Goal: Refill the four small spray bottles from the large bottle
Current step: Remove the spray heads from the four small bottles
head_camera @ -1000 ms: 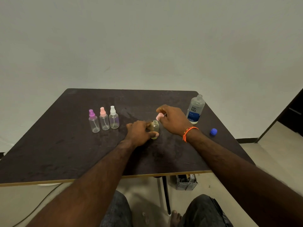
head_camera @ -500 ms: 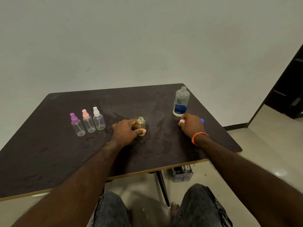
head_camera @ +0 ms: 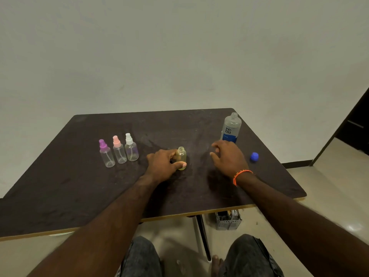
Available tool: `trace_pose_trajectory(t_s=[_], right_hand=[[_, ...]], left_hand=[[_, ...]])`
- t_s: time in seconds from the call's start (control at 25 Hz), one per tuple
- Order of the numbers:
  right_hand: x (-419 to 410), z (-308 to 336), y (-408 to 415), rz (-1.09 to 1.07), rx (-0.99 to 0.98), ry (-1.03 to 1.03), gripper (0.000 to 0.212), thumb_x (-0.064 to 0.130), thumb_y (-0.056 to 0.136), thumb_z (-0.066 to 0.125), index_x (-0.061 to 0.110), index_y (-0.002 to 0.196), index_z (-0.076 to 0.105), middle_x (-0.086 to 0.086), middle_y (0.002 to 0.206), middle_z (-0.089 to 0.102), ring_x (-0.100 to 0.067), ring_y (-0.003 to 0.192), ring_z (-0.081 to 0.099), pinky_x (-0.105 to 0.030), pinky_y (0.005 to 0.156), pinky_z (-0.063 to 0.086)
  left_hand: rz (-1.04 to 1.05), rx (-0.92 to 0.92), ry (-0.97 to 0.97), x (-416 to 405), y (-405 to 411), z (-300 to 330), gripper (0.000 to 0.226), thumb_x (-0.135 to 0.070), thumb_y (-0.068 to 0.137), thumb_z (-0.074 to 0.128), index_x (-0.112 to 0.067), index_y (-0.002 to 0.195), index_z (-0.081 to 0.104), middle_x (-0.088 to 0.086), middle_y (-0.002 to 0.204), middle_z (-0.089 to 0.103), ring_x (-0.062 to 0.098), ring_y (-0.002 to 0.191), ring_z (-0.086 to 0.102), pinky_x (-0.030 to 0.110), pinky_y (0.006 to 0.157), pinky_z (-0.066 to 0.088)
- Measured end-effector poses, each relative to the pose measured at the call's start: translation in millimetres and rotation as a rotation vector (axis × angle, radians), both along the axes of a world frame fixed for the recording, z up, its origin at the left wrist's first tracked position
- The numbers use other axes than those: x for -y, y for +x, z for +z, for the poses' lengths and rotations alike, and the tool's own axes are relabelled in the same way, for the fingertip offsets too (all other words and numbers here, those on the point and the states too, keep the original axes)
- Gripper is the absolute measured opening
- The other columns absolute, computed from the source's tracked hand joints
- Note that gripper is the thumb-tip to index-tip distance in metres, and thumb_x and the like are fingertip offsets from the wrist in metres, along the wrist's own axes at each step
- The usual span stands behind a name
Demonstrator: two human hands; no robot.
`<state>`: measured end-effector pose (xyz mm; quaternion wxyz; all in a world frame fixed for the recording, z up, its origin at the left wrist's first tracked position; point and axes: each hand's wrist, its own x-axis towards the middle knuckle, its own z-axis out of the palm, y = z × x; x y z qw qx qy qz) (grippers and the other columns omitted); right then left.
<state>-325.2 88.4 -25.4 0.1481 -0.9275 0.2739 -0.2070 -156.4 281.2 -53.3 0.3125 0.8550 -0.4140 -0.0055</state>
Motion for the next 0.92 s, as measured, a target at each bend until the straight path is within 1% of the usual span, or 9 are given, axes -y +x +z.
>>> trace_pose_trajectory(t_s=[0.08, 0.16, 0.2, 0.28, 0.4, 0.68, 0.8, 0.88, 0.92], right_hand=[[-20, 5, 21, 0.198, -0.014, 0.097, 0.037, 0.035, 0.09, 0.068, 0.024, 0.125, 0.059, 0.008, 0.107, 0.066, -0.007, 0.09, 0.061, -0.038, 0.088, 0.055], [-37, 7, 42, 0.316, 0.015, 0.211, 0.048, 0.035, 0.087, 0.071, 0.024, 0.131, 0.057, 0.01, 0.114, 0.066, -0.005, 0.082, 0.063, -0.034, 0.085, 0.056], [-44, 6, 52, 0.327, 0.042, 0.259, 0.05, 0.035, 0.086, 0.072, 0.023, 0.132, 0.057, 0.009, 0.117, 0.066, -0.005, 0.083, 0.064, -0.032, 0.086, 0.056], [-47, 3, 73, 0.294, 0.099, 0.314, 0.046, 0.031, 0.087, 0.072, 0.02, 0.13, 0.061, 0.005, 0.118, 0.069, -0.007, 0.091, 0.066, -0.029, 0.089, 0.055], [-41, -1, 96, 0.231, 0.137, 0.364, 0.038, 0.023, 0.088, 0.069, 0.02, 0.125, 0.064, 0.003, 0.116, 0.071, -0.01, 0.099, 0.067, -0.03, 0.092, 0.054], [-22, -14, 133, 0.221, 0.188, 0.4, 0.034, 0.019, 0.086, 0.068, 0.028, 0.117, 0.06, 0.004, 0.108, 0.072, -0.014, 0.089, 0.071, -0.039, 0.083, 0.059], [-19, -14, 137, 0.221, 0.189, 0.427, 0.034, 0.017, 0.088, 0.068, 0.027, 0.119, 0.06, 0.002, 0.109, 0.072, -0.014, 0.09, 0.071, -0.036, 0.083, 0.06], [-20, -11, 134, 0.221, 0.176, 0.42, 0.037, 0.017, 0.089, 0.068, 0.025, 0.124, 0.059, -0.001, 0.113, 0.071, -0.016, 0.096, 0.071, -0.03, 0.085, 0.058], [-21, -10, 132, 0.219, 0.162, 0.417, 0.042, 0.017, 0.089, 0.069, 0.025, 0.129, 0.057, -0.002, 0.116, 0.07, -0.017, 0.1, 0.07, -0.03, 0.087, 0.056]], left_hand=[[0.029, 0.013, 0.007, 2, 2, 0, 0.038, -0.058, 0.085, 0.073, -0.035, 0.115, 0.072, -0.014, 0.096, 0.075, 0.011, 0.104, 0.067, 0.04, 0.092, 0.031], [0.054, 0.02, -0.008, 6, 5, 0, 0.036, -0.056, 0.087, 0.071, -0.038, 0.118, 0.071, -0.015, 0.095, 0.075, 0.01, 0.104, 0.067, 0.04, 0.09, 0.031], [0.06, 0.025, -0.019, 7, 8, 0, 0.032, -0.054, 0.089, 0.07, -0.04, 0.118, 0.071, -0.016, 0.093, 0.074, 0.009, 0.102, 0.067, 0.04, 0.088, 0.03], [0.07, 0.027, -0.028, 13, 18, 2, 0.027, -0.05, 0.091, 0.069, -0.043, 0.117, 0.071, -0.019, 0.091, 0.073, 0.008, 0.101, 0.066, 0.039, 0.087, 0.028], [0.094, 0.016, -0.028, 22, 36, 2, 0.029, -0.047, 0.09, 0.073, -0.043, 0.119, 0.071, -0.02, 0.094, 0.073, 0.008, 0.104, 0.065, 0.038, 0.088, 0.024], [0.121, 0.014, -0.04, 46, 68, 0, 0.03, -0.045, 0.092, 0.072, -0.042, 0.122, 0.072, -0.017, 0.104, 0.077, 0.009, 0.108, 0.065, 0.037, 0.089, 0.022], [0.134, 0.005, -0.042, 47, 68, 1, 0.032, -0.045, 0.092, 0.072, -0.042, 0.124, 0.071, -0.016, 0.107, 0.077, 0.011, 0.109, 0.065, 0.038, 0.091, 0.024], [0.116, 0.014, 0.018, 45, 65, -1, 0.036, -0.049, 0.092, 0.07, -0.042, 0.128, 0.068, -0.015, 0.109, 0.076, 0.012, 0.113, 0.065, 0.039, 0.089, 0.024], [0.105, 0.03, 0.069, 43, 63, -2, 0.044, -0.053, 0.091, 0.069, -0.042, 0.133, 0.063, -0.014, 0.113, 0.075, 0.014, 0.118, 0.063, 0.04, 0.09, 0.025]])
